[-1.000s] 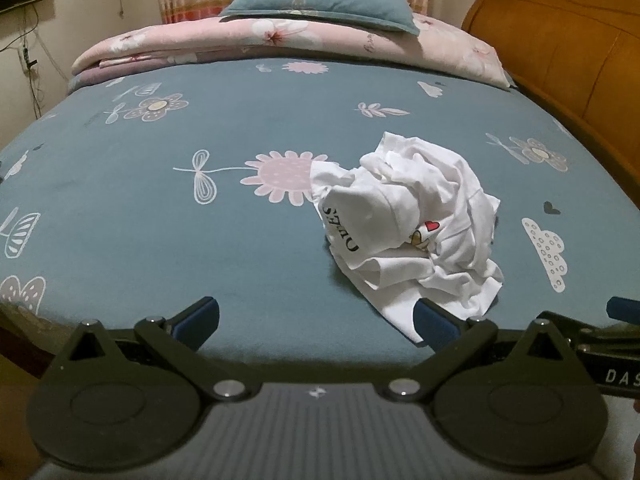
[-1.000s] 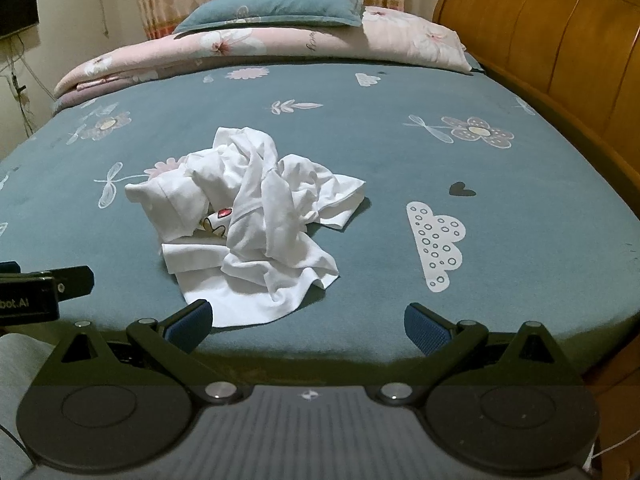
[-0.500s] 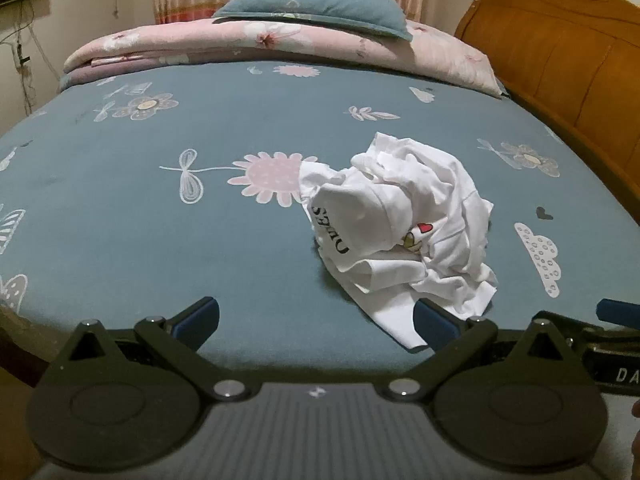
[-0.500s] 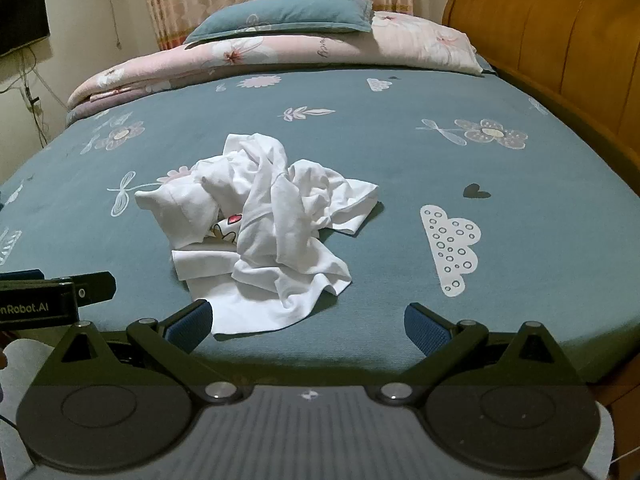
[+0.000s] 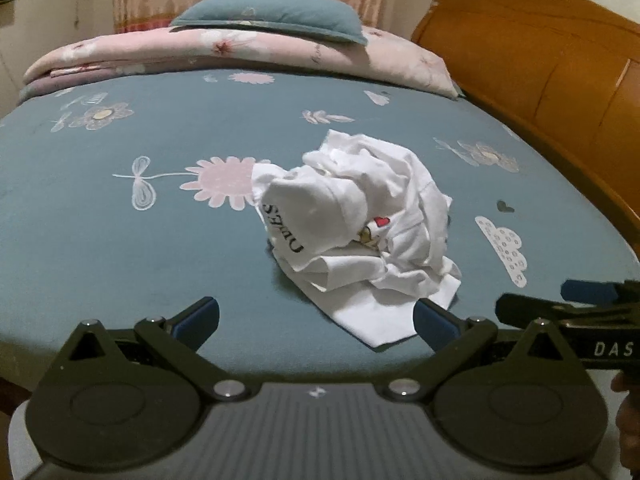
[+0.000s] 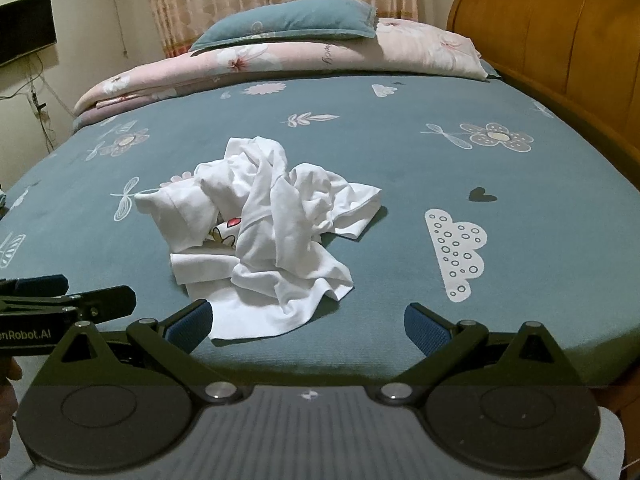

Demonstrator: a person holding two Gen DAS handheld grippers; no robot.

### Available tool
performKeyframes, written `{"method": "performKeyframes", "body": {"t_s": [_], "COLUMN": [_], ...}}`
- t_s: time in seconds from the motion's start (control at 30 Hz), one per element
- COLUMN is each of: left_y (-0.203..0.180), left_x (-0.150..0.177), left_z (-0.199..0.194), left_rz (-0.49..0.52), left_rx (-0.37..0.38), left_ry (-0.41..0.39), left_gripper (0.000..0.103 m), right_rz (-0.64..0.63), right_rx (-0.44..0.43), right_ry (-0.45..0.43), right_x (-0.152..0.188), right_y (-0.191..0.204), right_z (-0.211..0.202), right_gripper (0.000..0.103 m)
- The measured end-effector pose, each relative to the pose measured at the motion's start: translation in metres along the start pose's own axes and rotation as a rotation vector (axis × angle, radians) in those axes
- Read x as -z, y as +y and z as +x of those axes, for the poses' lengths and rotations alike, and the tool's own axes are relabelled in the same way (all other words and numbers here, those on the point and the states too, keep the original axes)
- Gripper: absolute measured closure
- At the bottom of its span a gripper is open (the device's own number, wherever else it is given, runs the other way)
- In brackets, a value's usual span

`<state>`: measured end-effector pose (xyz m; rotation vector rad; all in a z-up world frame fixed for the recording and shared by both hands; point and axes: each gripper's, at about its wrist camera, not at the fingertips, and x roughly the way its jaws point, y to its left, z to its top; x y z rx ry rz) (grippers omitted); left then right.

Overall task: Fold clothes
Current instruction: 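Move both tools toward the crumpled white T-shirt on the bed, then grasp the white T-shirt fabric with the right tool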

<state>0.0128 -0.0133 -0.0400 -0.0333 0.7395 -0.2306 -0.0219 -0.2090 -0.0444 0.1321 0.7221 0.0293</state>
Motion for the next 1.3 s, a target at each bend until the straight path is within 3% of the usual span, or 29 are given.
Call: {"method": "performKeyframes", "body": {"t_s": [0.33, 0.7, 0.97, 1.23, 1.3], "left_y": [0.0, -0.011, -0.009, -0.003, 0.0], "left_x": [0.002, -0.001, -0.003, -0.006, -0.007], "left_z": [0.016, 0.013, 0.018, 0.027, 0.03], "left_rz": [0.003, 0.072, 0.072, 0.053, 0.045], "left_rx": [-0.033, -0.029, -0.029, -0.042, -0.035], "left_ry": [0.048, -0.033, -0.034, -0.024, -0.017], "left_gripper": [0.001, 0.001, 0.001, 0.011, 0.023], "right_rz": [-0.006, -0.006, -0.02, -0.072, -0.078], "right_rx": [-0.025, -0.037, -0.049, -0.061, -0.063], "right_ry": [-0.017, -0.029, -0.035, -0.064, -0.061], "right_x": [0.002, 0.0, -0.003, -0.005, -0.005], "right_y": [-0.005, -0.012, -0.01, -0.005, -0.005], "right_z": [0.005, 0.008, 0.011, 0.016, 0.018], "right_gripper": [0.002, 0.011, 0.011, 0.011, 0.013]}}
